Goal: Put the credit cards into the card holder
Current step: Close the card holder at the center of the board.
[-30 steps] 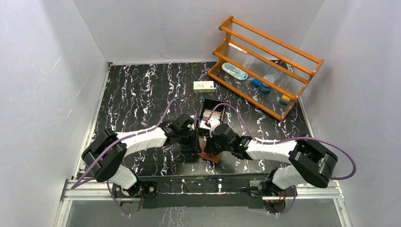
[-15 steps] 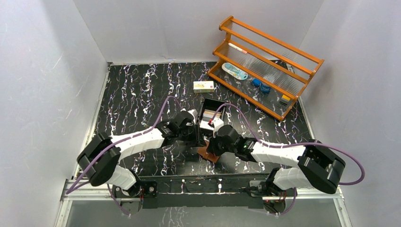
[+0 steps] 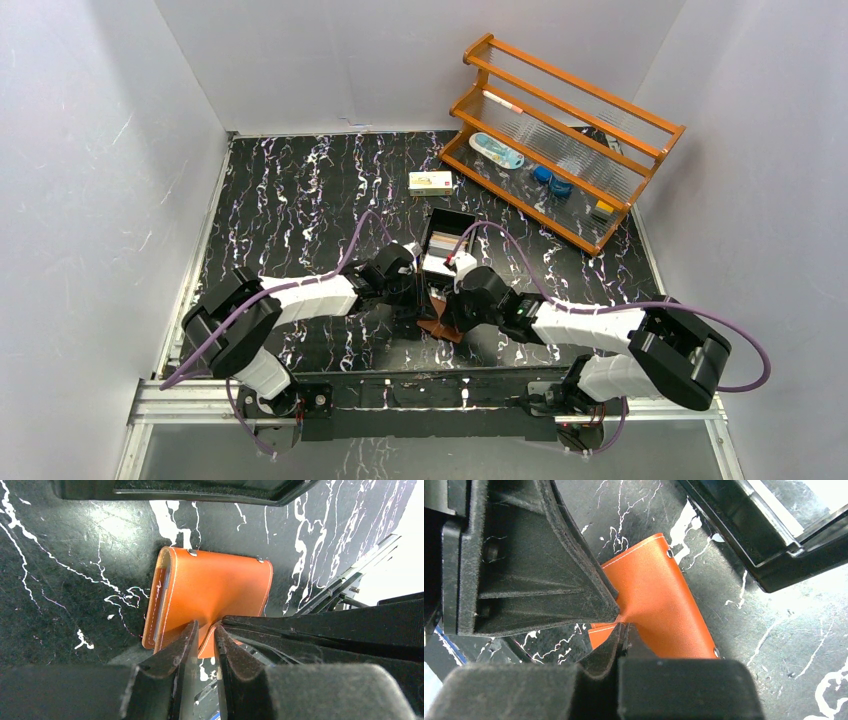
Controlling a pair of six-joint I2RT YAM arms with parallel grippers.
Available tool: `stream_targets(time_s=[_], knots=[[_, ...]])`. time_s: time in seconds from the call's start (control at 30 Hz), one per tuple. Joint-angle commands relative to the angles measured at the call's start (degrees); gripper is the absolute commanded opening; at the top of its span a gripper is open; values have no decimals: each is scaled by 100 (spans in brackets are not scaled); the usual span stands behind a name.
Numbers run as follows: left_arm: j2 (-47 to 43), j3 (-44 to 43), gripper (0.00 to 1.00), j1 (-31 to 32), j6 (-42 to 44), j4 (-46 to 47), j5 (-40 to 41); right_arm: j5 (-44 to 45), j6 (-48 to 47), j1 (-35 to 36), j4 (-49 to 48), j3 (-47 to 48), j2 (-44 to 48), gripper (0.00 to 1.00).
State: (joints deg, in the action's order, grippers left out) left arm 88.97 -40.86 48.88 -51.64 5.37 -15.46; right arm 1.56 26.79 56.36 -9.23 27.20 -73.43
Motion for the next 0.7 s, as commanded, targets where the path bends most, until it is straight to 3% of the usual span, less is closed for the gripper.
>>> stream_targets(time_s=[0.0, 0.3, 0.67], knots=[[-204, 48, 17, 27, 76, -24, 54, 143, -13, -60, -221, -115, 59, 0], [-257, -60, 24, 146, 347, -368, 71, 49, -13, -95, -305, -138, 143, 0], [236, -79, 21, 144, 580, -492, 305, 99, -323, -166, -144, 7, 257, 0]])
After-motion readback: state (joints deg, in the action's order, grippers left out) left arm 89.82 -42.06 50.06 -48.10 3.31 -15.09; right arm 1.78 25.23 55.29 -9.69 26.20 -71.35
